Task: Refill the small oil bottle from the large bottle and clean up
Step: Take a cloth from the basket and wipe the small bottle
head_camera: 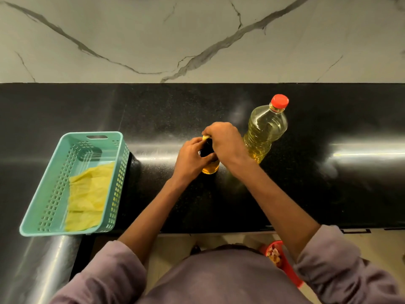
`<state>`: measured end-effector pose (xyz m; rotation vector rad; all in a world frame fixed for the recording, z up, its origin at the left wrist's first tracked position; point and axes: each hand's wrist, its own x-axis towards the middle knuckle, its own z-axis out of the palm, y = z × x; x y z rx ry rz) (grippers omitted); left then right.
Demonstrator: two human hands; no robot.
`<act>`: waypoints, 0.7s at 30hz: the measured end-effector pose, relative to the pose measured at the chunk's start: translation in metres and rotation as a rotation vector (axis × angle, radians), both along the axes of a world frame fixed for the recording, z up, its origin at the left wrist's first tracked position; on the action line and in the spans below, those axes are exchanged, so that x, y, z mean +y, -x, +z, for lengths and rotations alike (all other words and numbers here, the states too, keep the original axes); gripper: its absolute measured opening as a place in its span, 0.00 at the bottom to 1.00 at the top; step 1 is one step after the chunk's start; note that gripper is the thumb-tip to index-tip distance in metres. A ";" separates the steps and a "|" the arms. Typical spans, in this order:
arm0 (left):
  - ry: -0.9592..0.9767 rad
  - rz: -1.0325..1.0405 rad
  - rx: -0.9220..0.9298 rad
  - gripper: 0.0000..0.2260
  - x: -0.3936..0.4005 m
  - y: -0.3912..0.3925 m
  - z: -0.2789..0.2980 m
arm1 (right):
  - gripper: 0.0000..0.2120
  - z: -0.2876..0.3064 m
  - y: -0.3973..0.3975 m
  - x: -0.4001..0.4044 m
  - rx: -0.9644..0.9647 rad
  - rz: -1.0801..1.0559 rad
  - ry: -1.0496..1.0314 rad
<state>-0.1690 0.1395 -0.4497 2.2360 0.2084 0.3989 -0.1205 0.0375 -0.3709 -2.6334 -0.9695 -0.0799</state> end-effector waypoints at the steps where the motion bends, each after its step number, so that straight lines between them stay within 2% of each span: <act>1: 0.020 0.001 -0.002 0.15 0.000 0.000 -0.001 | 0.08 0.001 0.002 0.004 -0.027 0.060 0.066; 4: 0.075 -0.001 0.005 0.13 0.001 0.001 -0.002 | 0.08 -0.006 0.006 0.005 -0.122 0.214 0.199; 7: 0.039 0.001 0.009 0.14 0.002 0.002 -0.003 | 0.07 -0.017 0.001 -0.006 -0.297 0.344 0.112; 9: 0.028 -0.008 0.005 0.18 0.001 0.004 -0.002 | 0.14 -0.024 -0.002 -0.014 -0.399 0.440 0.126; 11: 0.026 -0.017 -0.003 0.16 0.002 0.003 -0.003 | 0.15 -0.024 -0.001 -0.021 -0.408 0.462 0.105; 14: 0.013 -0.029 -0.023 0.18 0.004 0.002 -0.008 | 0.11 -0.034 0.003 -0.029 -0.328 0.257 -0.131; 17: 0.013 -0.052 -0.020 0.23 0.006 0.002 -0.010 | 0.12 -0.044 0.019 -0.030 -0.083 -0.046 -0.478; 19: 0.046 -0.068 -0.003 0.23 0.010 0.006 -0.009 | 0.12 -0.048 0.031 -0.029 0.042 -0.153 -0.561; 21: 0.098 -0.114 0.033 0.23 0.016 0.011 -0.007 | 0.11 -0.052 0.035 -0.028 0.098 -0.191 -0.544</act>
